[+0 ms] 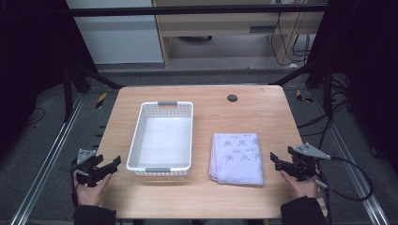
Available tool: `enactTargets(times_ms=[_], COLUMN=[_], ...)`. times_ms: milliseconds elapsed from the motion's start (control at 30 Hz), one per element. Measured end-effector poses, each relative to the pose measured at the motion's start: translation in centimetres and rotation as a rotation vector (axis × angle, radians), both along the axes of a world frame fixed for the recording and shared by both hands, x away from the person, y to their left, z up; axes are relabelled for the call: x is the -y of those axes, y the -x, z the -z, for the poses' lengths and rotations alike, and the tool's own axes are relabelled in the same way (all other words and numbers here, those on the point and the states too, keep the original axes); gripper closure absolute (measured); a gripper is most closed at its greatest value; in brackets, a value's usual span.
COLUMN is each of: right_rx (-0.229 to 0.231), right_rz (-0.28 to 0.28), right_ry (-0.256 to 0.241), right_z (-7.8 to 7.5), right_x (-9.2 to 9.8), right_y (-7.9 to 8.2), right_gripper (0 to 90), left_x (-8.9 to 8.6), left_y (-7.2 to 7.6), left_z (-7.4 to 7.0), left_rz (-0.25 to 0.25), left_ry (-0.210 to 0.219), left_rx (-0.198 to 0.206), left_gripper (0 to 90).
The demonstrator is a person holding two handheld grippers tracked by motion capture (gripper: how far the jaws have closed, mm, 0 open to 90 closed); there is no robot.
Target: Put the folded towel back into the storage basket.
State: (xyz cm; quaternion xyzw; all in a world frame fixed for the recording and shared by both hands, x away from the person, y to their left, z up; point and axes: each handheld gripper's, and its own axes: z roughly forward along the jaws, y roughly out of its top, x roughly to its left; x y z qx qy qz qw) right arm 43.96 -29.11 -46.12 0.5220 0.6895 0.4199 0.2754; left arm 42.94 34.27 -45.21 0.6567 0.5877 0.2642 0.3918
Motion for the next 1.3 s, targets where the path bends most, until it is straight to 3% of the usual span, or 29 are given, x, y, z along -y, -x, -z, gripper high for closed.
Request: enactTargets(times_ms=[233,367,533,800,1000,1300], right_rx=[0.023,0.025,0.028,0.062,0.088,0.103], right_rz=[0.021,0.009,-0.023,-0.043,-0.031,-0.045], right_ry=[-0.028,-0.016,-0.007,-0.026,-0.063,-0.049], right_z=[-0.5,-0.6,-0.7,-1.7,-2.8,-4.5], right_x=[0.7,0.3,0.0,-0.6,-0.9,-1.1], right_y=[0.3,0.4,0.3,0.0,-0.4,-0.8], right_gripper=[20.8,21.5,23.2,23.5,22.2,22.3], left_x=[1.1,1.6,2.7,4.3,6.4,9.4], left_y=[0.7,0.9,1.1,1.1,0.4,0.0], left_z=[-1.4,-1.8,-2.8,-3.8,-4.8,-6.6], left_rz=[0.028,0.047,0.079,0.126,0.179,0.223], left_ry=[0.023,0.025,0.027,0.029,0.016,-0.004], left_rx=[0.035,0.038,0.071,0.088,0.089,0.124], left_gripper=[25.9,25.8,25.3,24.6,24.0,25.9])
